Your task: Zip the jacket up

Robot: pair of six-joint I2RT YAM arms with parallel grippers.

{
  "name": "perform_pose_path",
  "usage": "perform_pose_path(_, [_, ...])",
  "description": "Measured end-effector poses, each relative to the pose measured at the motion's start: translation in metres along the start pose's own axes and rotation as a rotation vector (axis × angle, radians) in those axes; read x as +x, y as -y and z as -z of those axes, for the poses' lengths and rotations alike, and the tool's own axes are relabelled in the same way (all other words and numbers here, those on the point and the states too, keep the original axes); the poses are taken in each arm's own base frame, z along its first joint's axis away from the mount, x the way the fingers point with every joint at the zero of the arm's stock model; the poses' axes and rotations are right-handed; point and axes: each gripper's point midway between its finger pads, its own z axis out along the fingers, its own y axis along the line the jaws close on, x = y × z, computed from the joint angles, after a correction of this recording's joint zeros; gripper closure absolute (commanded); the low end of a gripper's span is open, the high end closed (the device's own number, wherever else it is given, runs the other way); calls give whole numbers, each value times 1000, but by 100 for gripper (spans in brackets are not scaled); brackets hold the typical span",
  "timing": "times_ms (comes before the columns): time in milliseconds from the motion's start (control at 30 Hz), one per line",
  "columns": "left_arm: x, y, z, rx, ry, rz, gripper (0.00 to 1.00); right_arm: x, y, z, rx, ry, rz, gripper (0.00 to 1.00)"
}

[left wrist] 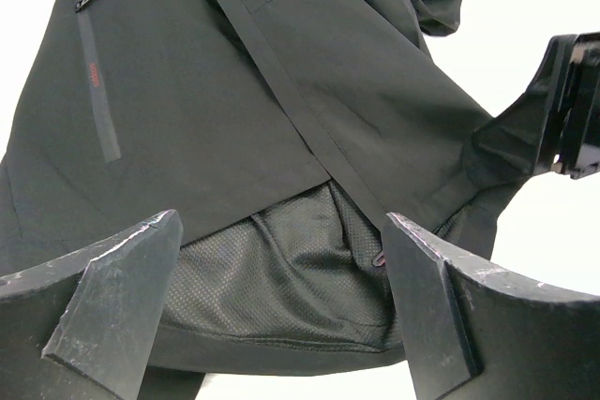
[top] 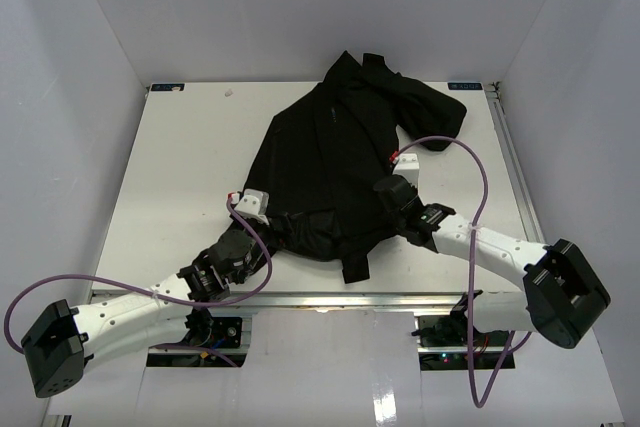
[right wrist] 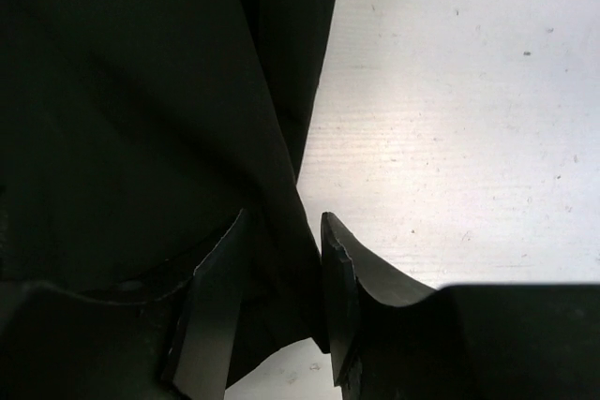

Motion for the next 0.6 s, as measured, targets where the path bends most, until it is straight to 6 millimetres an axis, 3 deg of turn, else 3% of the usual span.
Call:
perform_pose_path(267, [1,0,0,-1,-3,-2,2,-45,-23,21,-42,57,11,55])
perform_pose_path(433, [-2,1,-1,2,7,4,2,-54,-39,31,-82,73,49,54])
perform_pose_path(600, [-4,2,0,5,16,10,2,-52,-80,23,-179,34,148,48])
